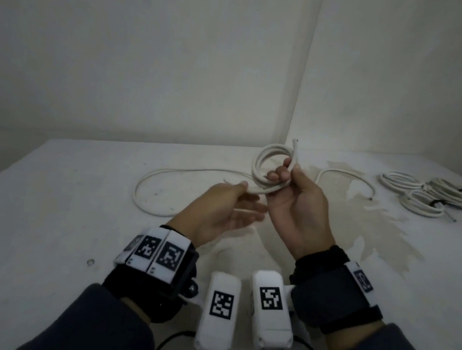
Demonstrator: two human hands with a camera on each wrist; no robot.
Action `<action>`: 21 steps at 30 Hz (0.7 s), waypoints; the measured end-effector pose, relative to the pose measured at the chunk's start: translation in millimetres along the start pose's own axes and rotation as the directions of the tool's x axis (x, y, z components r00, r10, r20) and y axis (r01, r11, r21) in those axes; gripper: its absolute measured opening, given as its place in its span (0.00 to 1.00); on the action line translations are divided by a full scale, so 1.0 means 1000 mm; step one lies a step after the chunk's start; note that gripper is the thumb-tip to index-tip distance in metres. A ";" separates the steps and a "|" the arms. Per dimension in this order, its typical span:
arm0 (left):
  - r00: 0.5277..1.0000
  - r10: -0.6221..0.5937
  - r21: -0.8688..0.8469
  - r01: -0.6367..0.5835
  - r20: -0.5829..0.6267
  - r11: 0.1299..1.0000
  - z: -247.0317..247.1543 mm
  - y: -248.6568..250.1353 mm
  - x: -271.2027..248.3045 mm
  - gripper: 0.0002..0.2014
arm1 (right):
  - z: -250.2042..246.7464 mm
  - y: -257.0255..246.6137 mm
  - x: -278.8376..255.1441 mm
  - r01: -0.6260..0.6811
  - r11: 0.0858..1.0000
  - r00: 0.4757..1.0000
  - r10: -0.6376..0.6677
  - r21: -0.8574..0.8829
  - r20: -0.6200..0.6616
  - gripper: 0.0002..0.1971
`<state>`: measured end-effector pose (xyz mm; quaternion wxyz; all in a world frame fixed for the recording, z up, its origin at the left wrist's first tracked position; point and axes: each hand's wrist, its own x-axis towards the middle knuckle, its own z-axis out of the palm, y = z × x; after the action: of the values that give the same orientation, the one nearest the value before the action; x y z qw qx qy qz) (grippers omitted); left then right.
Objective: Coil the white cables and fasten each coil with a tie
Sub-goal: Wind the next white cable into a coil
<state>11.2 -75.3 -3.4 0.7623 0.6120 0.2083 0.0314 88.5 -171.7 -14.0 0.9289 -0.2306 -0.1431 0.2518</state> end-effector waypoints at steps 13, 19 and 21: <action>0.943 0.311 -0.222 -0.331 -0.118 0.917 0.001 -0.007 0.008 0.22 | 0.001 0.001 -0.004 -0.224 0.975 0.974 0.224 -0.007 -0.028 0.17; 0.921 0.383 0.042 -0.381 -0.072 0.924 -0.009 -0.002 0.008 0.26 | 0.003 -0.002 -0.004 -0.330 0.941 0.944 0.328 -0.072 -0.036 0.14; 0.936 0.351 0.185 -0.345 0.001 0.920 -0.011 0.002 0.005 0.25 | 0.001 -0.005 -0.003 -0.335 0.930 0.942 0.331 -0.150 -0.052 0.12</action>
<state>11.8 -63.5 -5.0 0.6819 0.7057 0.1106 0.1571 87.9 -176.8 -11.3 0.8536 -0.3269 -0.1094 0.3905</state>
